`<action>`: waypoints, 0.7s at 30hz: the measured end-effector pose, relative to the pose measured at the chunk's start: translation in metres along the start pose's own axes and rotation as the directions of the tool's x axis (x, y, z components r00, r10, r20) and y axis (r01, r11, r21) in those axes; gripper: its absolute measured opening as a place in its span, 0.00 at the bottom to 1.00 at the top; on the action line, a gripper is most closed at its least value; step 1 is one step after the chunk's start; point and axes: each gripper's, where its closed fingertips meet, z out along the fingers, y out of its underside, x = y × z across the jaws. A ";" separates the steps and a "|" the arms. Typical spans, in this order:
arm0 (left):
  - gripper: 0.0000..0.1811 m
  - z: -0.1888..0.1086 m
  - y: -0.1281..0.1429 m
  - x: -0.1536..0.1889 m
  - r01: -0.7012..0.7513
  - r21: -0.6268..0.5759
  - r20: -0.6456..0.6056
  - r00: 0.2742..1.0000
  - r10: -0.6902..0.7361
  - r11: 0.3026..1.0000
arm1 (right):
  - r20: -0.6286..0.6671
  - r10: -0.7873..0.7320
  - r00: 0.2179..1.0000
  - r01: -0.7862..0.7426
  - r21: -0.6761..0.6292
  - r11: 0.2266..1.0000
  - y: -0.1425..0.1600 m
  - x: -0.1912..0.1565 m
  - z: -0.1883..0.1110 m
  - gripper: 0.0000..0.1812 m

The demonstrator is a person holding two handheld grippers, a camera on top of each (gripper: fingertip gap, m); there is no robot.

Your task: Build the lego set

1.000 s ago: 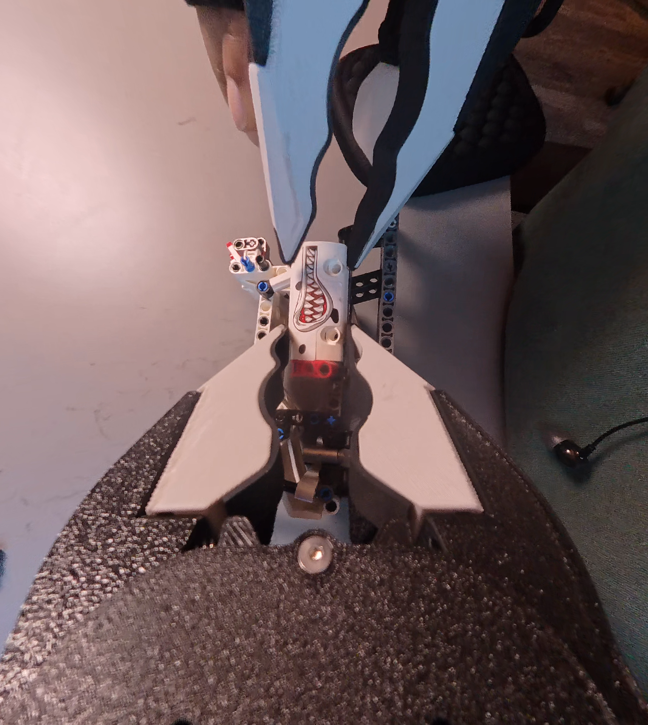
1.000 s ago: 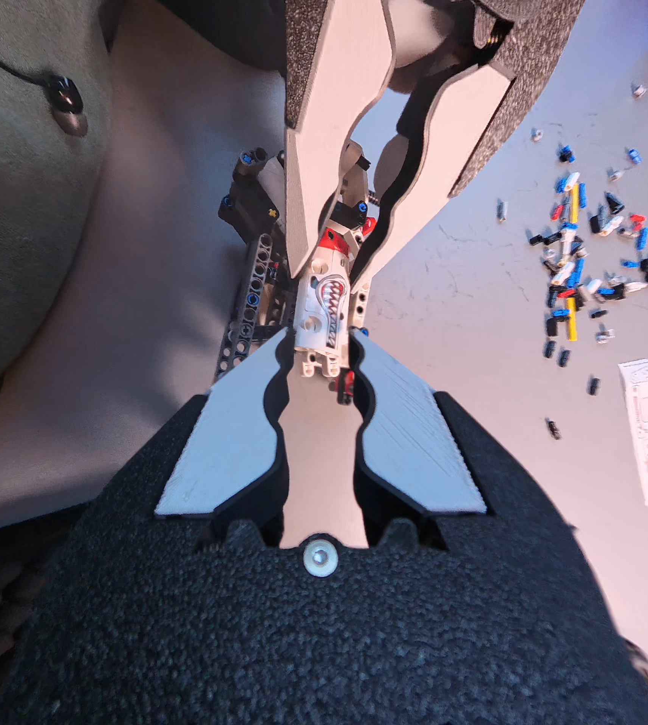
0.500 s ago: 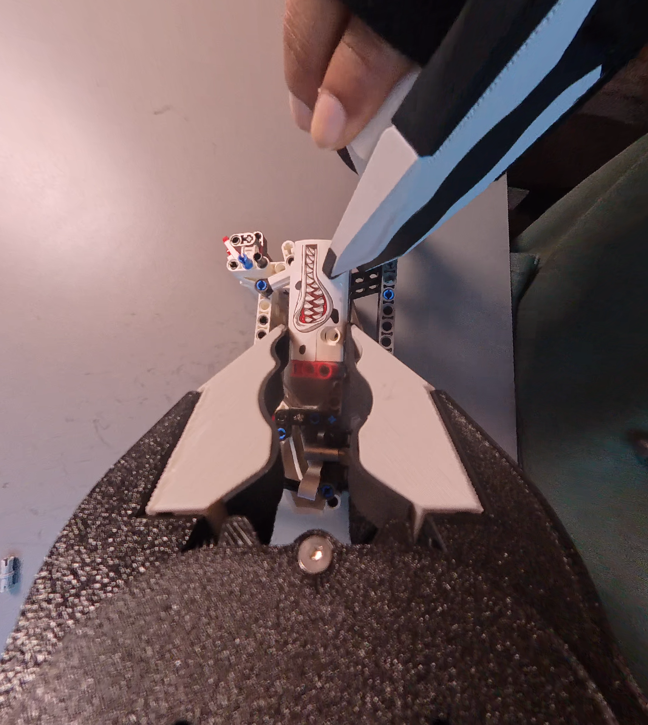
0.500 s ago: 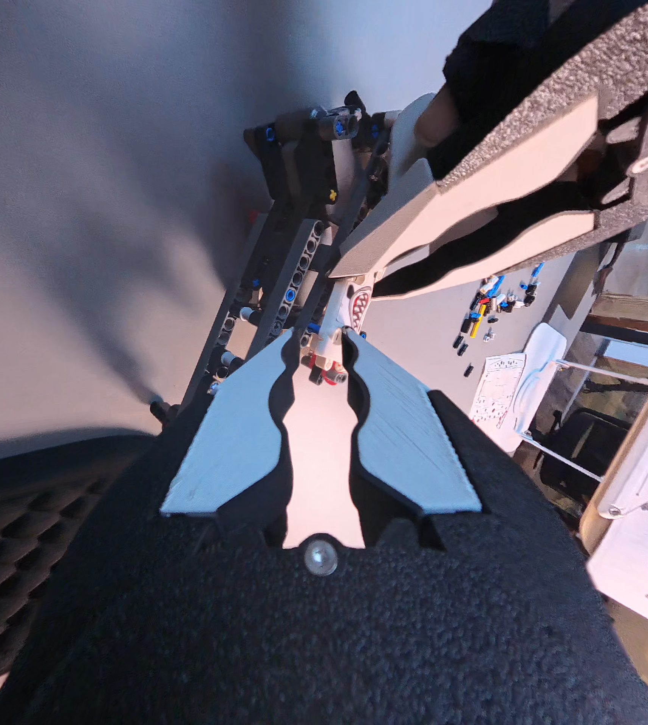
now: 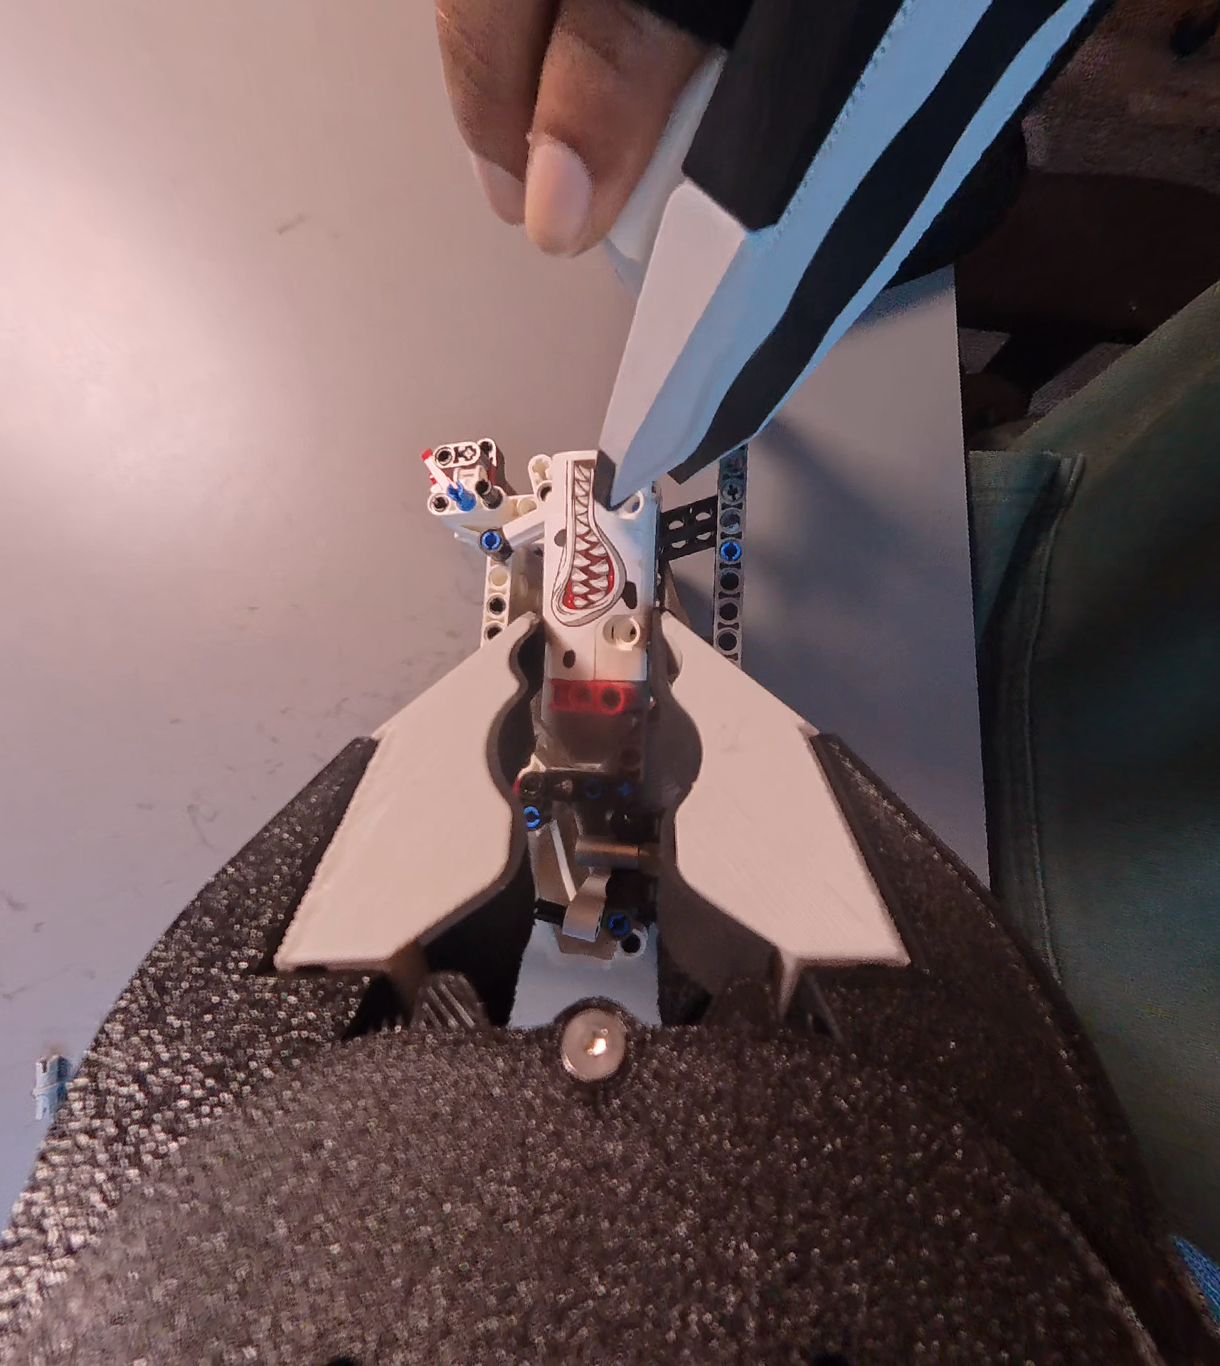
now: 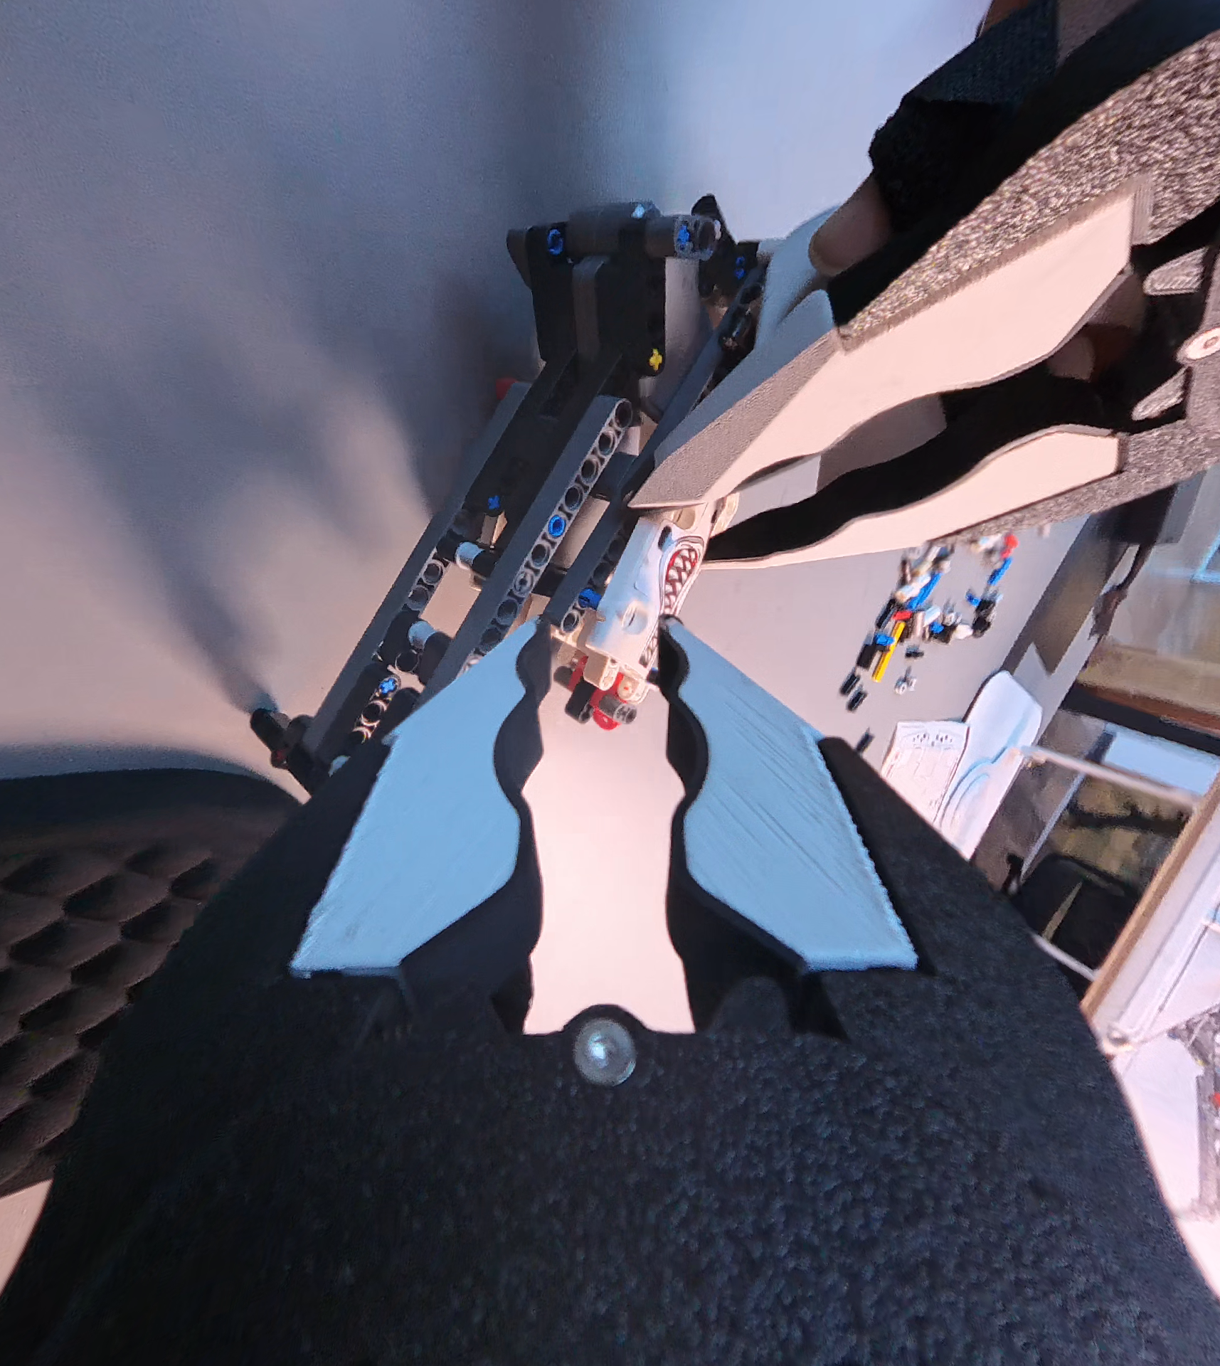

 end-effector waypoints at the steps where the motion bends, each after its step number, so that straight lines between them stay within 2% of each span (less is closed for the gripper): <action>1: 0.15 0.000 0.000 0.001 -0.001 -0.006 -0.008 1.000 0.001 1.000 | -0.004 -0.016 1.000 0.016 0.033 0.999 -0.001 -0.001 -0.001 0.13; 4: 0.15 0.001 0.000 0.001 0.001 -0.019 -0.018 1.000 -0.002 1.000 | -0.044 -0.044 0.998 0.048 0.095 0.994 0.000 -0.001 0.000 0.08; 7: 0.15 0.001 -0.001 0.000 -0.002 -0.028 -0.010 1.000 0.001 1.000 | -0.049 -0.012 0.999 0.019 0.146 0.989 -0.003 -0.001 -0.001 0.05; 16: 0.15 0.000 -0.001 0.003 -0.057 -0.093 0.038 0.997 0.061 0.994 | -0.118 -0.044 0.992 0.067 0.198 0.978 -0.008 -0.005 -0.002 0.04; 21: 0.14 0.001 -0.001 0.008 -0.113 -0.176 0.017 0.993 0.118 0.978 | -0.045 -0.008 0.999 0.018 0.232 0.973 -0.013 -0.013 0.000 0.03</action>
